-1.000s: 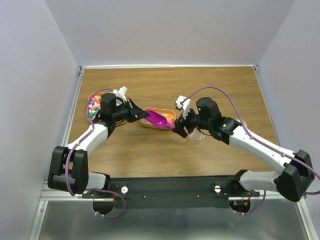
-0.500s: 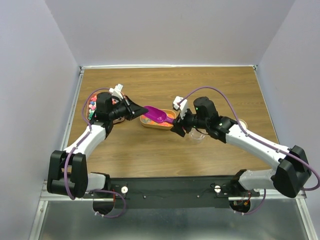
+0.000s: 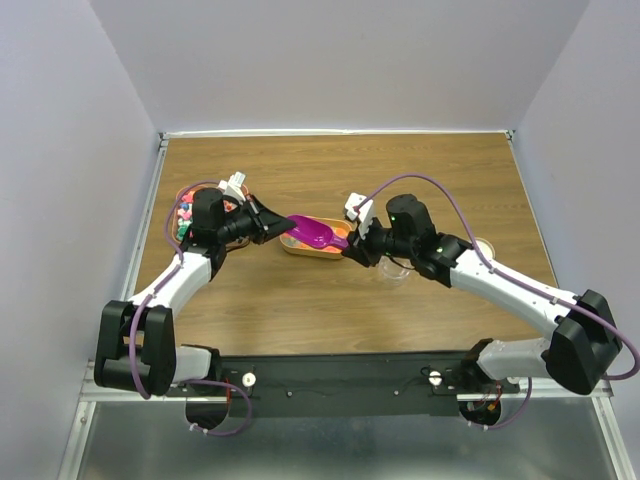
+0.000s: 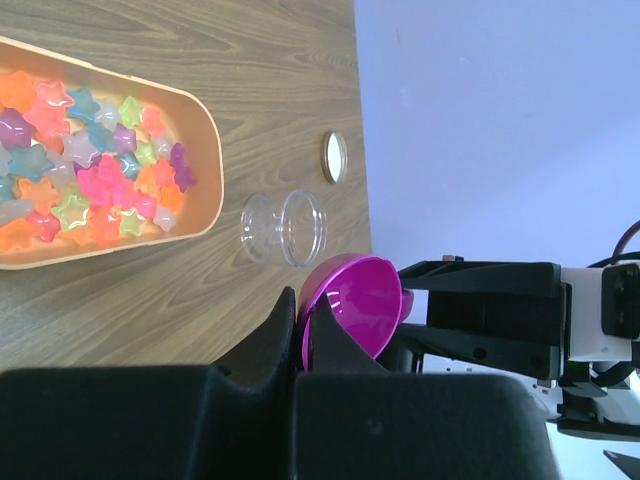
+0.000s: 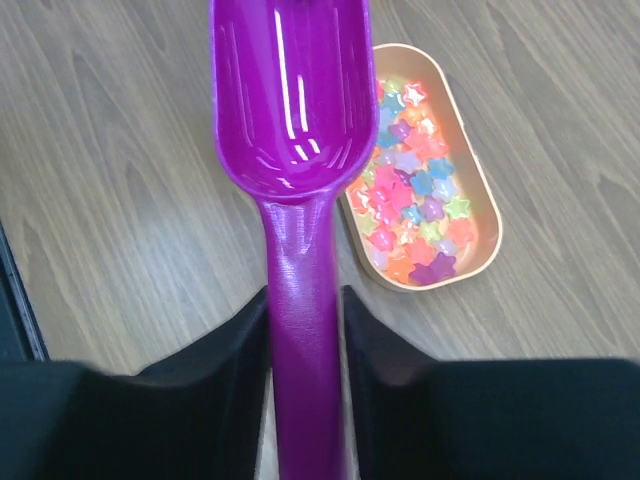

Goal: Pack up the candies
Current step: Pick up the spatula from the center of the board, then scoop the fake candies from the storage box.

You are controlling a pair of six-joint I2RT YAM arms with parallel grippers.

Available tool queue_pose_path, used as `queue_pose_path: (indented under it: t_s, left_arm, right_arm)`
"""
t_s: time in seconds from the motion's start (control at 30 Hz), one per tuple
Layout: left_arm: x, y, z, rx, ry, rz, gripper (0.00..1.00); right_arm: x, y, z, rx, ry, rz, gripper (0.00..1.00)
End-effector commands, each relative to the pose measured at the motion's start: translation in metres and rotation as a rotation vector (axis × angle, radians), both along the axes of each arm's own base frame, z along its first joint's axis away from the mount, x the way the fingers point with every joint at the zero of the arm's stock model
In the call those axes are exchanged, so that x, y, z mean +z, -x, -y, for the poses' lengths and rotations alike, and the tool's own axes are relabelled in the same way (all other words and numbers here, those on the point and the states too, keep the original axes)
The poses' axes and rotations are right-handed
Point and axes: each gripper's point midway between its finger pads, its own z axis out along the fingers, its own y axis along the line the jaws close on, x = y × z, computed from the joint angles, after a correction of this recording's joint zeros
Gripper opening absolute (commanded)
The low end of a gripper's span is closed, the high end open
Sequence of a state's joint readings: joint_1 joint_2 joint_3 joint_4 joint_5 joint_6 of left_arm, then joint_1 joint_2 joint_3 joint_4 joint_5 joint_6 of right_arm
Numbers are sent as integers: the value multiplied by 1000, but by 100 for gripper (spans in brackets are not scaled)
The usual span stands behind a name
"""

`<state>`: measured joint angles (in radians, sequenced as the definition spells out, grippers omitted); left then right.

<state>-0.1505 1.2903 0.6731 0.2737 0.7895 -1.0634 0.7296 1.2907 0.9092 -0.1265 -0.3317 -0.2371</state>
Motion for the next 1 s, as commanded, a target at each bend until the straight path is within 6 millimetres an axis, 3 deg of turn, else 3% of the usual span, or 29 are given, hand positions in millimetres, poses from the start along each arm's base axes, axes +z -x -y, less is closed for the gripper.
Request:
queue_pose_path:
  t_s: [0.0, 0.1, 0.13, 0.27, 0.33, 0.4, 0.47, 0.53, 0.57, 0.6, 0.8, 0.87, 0.97]
  left_arm:
    - [11, 7, 4, -48, 48, 10, 0]
    - [9, 7, 4, -47, 46, 1, 0]
    - [7, 6, 3, -45, 43, -3, 0]
    - [0, 3, 0, -21, 24, -13, 5]
    - [-5, -4, -5, 4, -24, -4, 25]
    - [-7, -13, -12, 37, -79, -6, 35]
    - [0, -28, -19, 53, -161, 73, 53]
    - [-6, -39, -30, 74, -286, 128, 68]
    - [0, -50, -35, 85, -338, 161, 68]
    - [-12, -55, -47, 121, -425, 119, 68]
    - [-29, -84, -88, 179, -763, 190, 65]
    - [-39, -89, -93, 186, -827, 174, 63]
    - [-59, -90, -81, 136, -901, 164, 63]
  right_arm:
    - [-5, 3, -2, 18, 0, 8, 32]
    - [-2, 4, -2, 25, -7, 10, 19]
    - [-1, 4, -2, 23, -9, 12, 11]
    - [5, 7, -2, 28, -23, 18, 1]
    - [7, 7, 1, 7, -27, 13, 1]
    - [6, 7, 5, -11, -10, 1, 1]
    - [7, 0, 10, -50, 19, 5, 1]
    - [-2, -2, 18, -80, 80, -12, 1]
    - [-4, -3, 21, -87, 101, -20, 1]
    - [-8, -4, 24, -99, 134, -39, 1]
    - [-16, -14, 50, -173, 311, -42, 1]
    - [-16, -20, 53, -172, 354, -26, 1]
    - [-22, -27, 62, -163, 425, -42, 1]
